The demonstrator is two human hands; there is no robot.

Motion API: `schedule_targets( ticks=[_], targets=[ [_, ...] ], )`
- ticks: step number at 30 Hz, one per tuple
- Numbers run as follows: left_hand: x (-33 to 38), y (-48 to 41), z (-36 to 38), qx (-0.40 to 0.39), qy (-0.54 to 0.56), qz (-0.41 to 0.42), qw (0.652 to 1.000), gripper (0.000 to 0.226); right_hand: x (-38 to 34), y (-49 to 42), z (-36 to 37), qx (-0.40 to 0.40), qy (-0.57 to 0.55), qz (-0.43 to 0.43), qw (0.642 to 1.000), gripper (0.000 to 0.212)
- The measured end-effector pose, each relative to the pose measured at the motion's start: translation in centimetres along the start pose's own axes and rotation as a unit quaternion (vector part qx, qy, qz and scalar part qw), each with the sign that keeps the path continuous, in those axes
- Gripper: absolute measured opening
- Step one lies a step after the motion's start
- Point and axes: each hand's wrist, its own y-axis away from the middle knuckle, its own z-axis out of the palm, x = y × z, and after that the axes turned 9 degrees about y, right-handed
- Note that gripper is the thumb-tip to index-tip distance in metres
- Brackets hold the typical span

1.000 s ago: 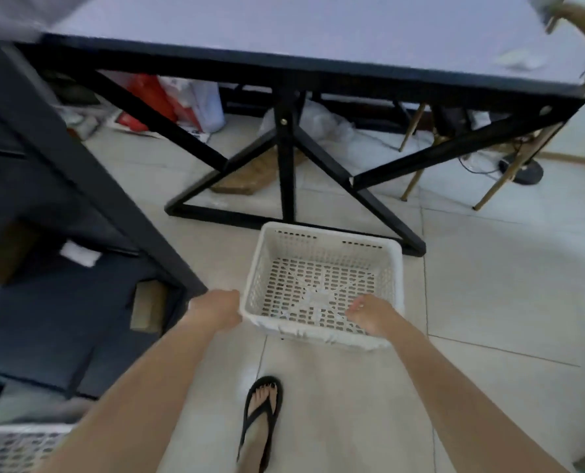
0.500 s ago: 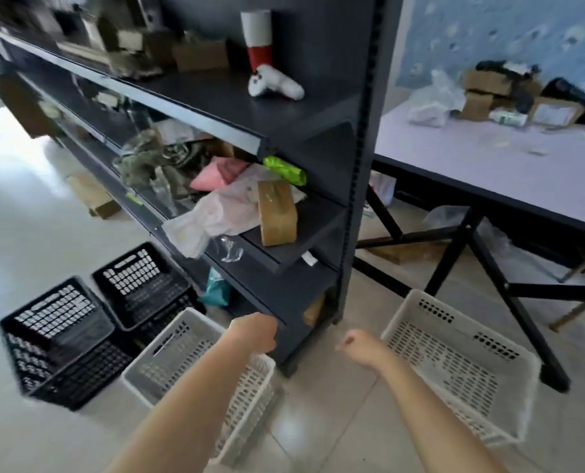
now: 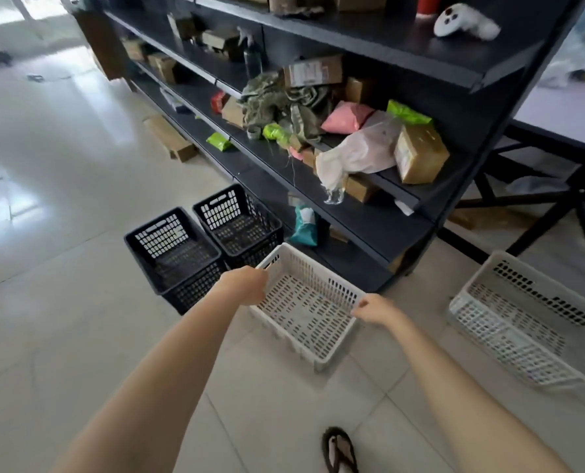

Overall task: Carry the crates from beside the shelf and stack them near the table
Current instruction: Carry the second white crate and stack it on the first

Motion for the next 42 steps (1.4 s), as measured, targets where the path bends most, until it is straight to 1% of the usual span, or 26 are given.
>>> schedule_targets(
  ticks=[3, 7, 11, 13, 15, 16, 18, 19, 21, 23, 25, 26, 27, 28, 30, 31, 35, 38, 40, 41, 42],
  targets=[
    [-3.4, -0.4, 0.1, -0.018, 0.008, 0.012, 1.0, 0.039, -2.4, -0.2, 2.0, -0.002, 0.003, 0.011, 1.0, 0.017],
    [-6.3, -3.2, 0.0, -0.034, 0.003, 0.037, 0.999, 0.041, -5.1, -2.1, 3.1, 0.001, 0.008, 0.031, 0.999, 0.021],
    [-8.0, -5.8, -0.3, -0.048, -0.016, 0.063, 0.997, 0.04, -7.7, -4.1, 3.4, 0.015, -0.01, 0.053, 0.998, 0.013],
    [-8.8, -7.0, -0.8, -0.065, -0.025, 0.081, 0.994, 0.039, -9.0, -4.9, 3.6, 0.02, -0.018, 0.062, 0.998, 0.015],
    [-10.1, -8.8, -1.7, -0.066, -0.026, 0.093, 0.993, 0.037, -10.0, -5.9, 4.0, 0.022, -0.034, 0.074, 0.996, 0.014],
    [-10.8, -9.7, -2.2, -0.069, -0.03, 0.096, 0.993, 0.036, -10.6, -6.4, 4.1, 0.025, -0.043, 0.079, 0.996, 0.016],
    [-12.4, -12.0, -3.2, -0.083, -0.043, 0.111, 0.989, 0.032, -11.6, -7.3, 4.2, 0.032, -0.065, 0.096, 0.993, 0.03],
    [-13.0, -13.2, -3.6, -0.089, -0.053, 0.118, 0.988, 0.03, -12.1, -7.6, 4.2, 0.03, -0.077, 0.107, 0.991, 0.033],
    [-14.0, -15.7, -4.1, -0.097, -0.069, 0.129, 0.984, 0.029, -12.9, -8.2, 4.4, 0.022, -0.095, 0.124, 0.987, 0.028],
    [-14.9, -18.8, -4.4, -0.113, -0.079, 0.137, 0.981, 0.031, -13.2, -9.2, 5.0, 0.012, -0.116, 0.138, 0.983, 0.013],
    [-16.0, -22.4, -3.7, -0.125, -0.089, 0.138, 0.978, 0.033, -13.5, -10.3, 5.4, 0.013, -0.136, 0.163, 0.977, 0.018],
    [-16.4, -24.3, -3.6, -0.128, -0.097, 0.145, 0.976, 0.033, -13.7, -11.2, 5.8, 0.01, -0.15, 0.172, 0.974, 0.012],
    [-16.8, -26.1, -3.3, -0.135, -0.098, 0.148, 0.975, 0.034, -13.7, -11.9, 6.3, 0.009, -0.156, 0.182, 0.971, 0.008],
    [-17.1, -28.2, -2.7, -0.143, -0.099, 0.155, 0.972, 0.035, -13.8, -12.7, 6.7, 0.006, -0.16, 0.202, 0.966, 0.01],
    [-17.6, -31.5, -2.2, -0.152, -0.108, 0.17, 0.968, 0.038, -13.5, -14.9, 7.5, 0.022, -0.163, 0.251, 0.954, 0.03],
    [-17.9, -32.9, -1.8, -0.158, -0.115, 0.172, 0.965, 0.039, -13.2, -15.9, 8.1, 0.028, -0.169, 0.269, 0.948, 0.036],
    [-18.6, -39.2, 0.8, -0.177, -0.142, 0.167, 0.959, 0.043, -11.0, -20.8, 10.9, 0.027, -0.2, 0.31, 0.929, 0.046],
    [-18.9, -45.6, 5.1, -0.174, -0.155, 0.169, 0.958, 0.047, -8.1, -25.1, 14.2, 0.026, -0.197, 0.338, 0.92, 0.048],
    [-18.1, -53.0, 12.3, -0.176, -0.149, 0.153, 0.961, 0.053, -4.2, -31.4, 19.4, 0.023, -0.19, 0.36, 0.913, 0.048],
    [-17.9, -55.0, 14.0, -0.18, -0.146, 0.149, 0.961, 0.055, -3.0, -33.0, 20.6, 0.023, -0.188, 0.363, 0.912, 0.049],
    [-17.7, -55.3, 13.9, -0.171, -0.145, 0.14, 0.965, 0.056, -2.7, -33.1, 20.3, 0.024, -0.186, 0.369, 0.91, 0.05]
  ],
)
